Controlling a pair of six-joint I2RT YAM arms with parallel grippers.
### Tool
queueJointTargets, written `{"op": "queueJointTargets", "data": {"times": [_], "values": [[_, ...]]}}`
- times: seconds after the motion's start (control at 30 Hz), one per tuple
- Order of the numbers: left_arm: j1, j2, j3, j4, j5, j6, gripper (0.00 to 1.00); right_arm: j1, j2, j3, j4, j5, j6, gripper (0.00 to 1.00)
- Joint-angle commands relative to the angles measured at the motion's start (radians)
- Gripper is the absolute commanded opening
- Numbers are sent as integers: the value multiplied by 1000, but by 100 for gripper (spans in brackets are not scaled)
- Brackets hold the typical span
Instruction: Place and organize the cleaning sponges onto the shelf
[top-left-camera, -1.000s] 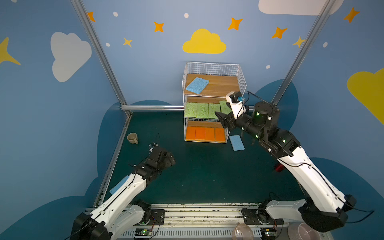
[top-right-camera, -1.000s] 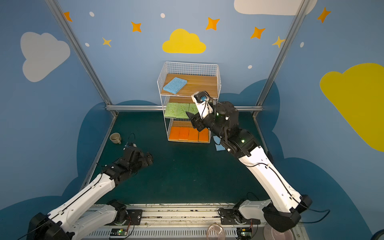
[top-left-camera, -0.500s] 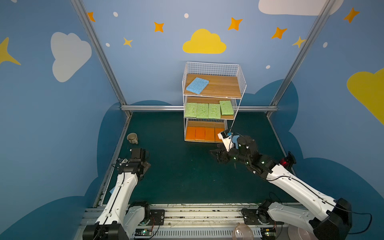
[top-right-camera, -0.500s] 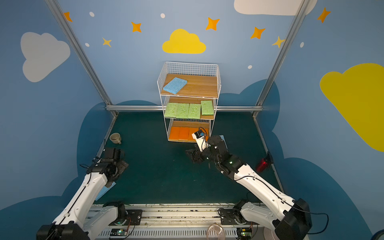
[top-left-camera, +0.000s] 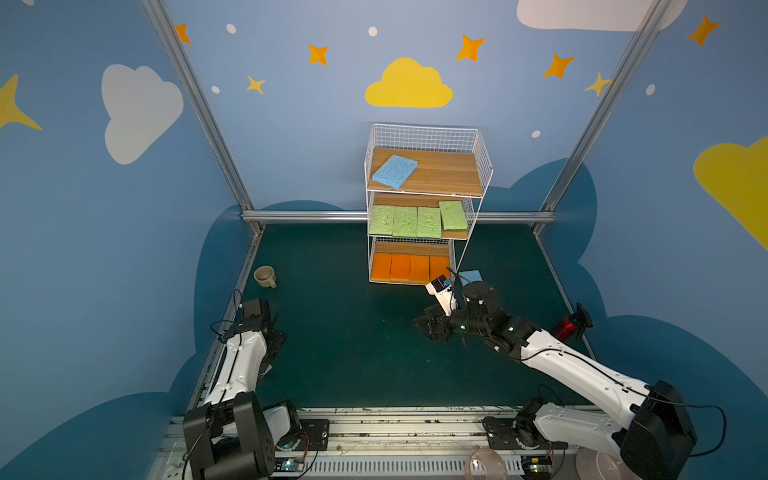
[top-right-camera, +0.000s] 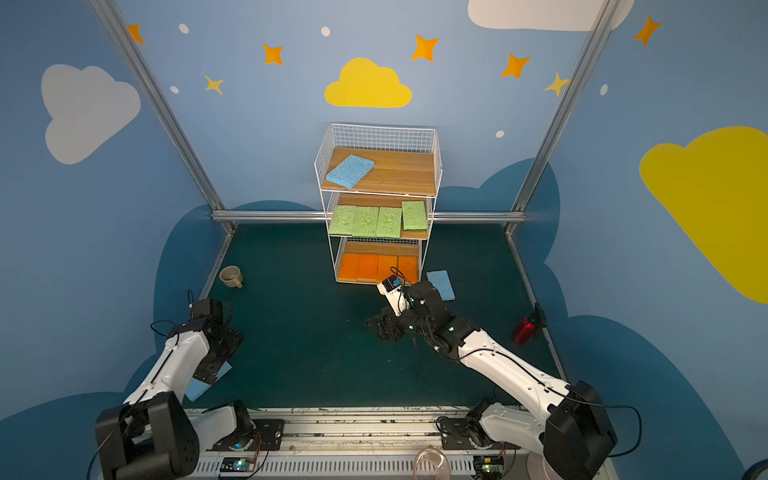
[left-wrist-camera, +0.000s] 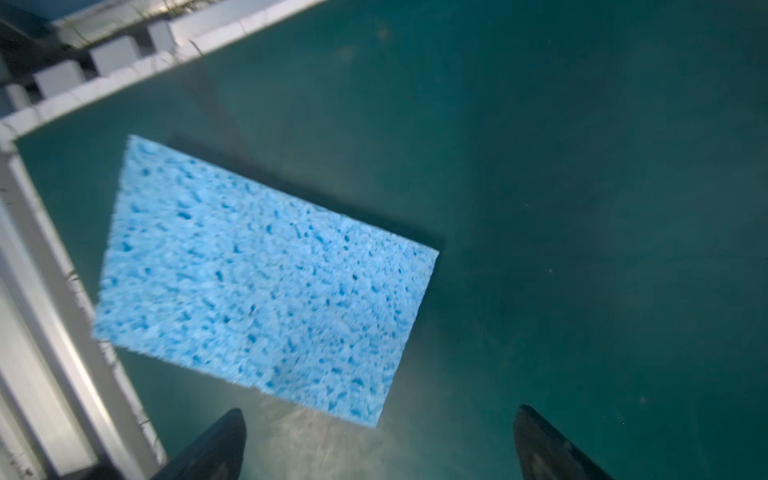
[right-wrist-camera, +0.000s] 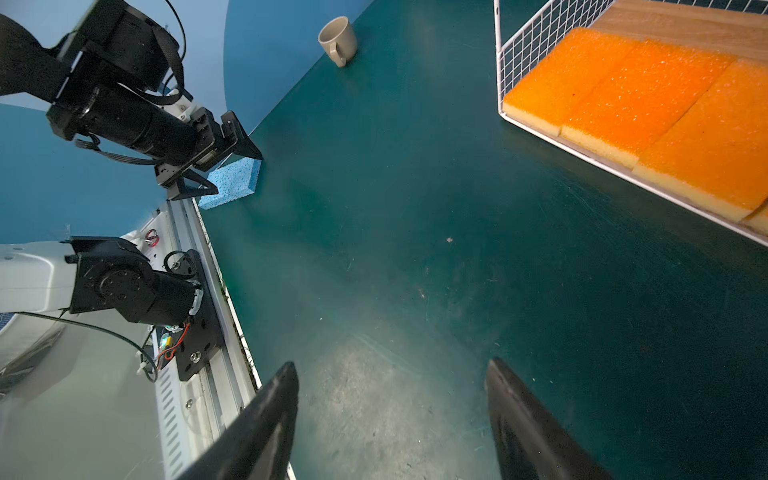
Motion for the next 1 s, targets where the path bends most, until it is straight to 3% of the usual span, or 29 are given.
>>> {"op": "queueJointTargets", "data": {"times": [0.0,0.23,0.33,0.43,0.57,0.67,0.8,0.97], "values": [[15,75,29,20,33,24,99,0,11,3,2,-7,9,70],[24,245,77,24,56,40,97,-3,0,-19,12,18,11,67],[27,261,65,57,82,58,89,-2,-11,-30,15,25,13,66],[24,244,53,87,106,94,72,-3,-18,-40,18,39,15,65],[15,208,36,138,192,165,36,-4,-17,-41,20,44,18,64],[-20,181,47,144,239,212,21,-6,-14,-39,16,50,22,64],[-113,93,35,206,334,300,20,-10,-22,-33,-5,63,22,64],[-310,-25,35,262,395,355,20,-49,-63,-33,-42,50,42,64]]}}
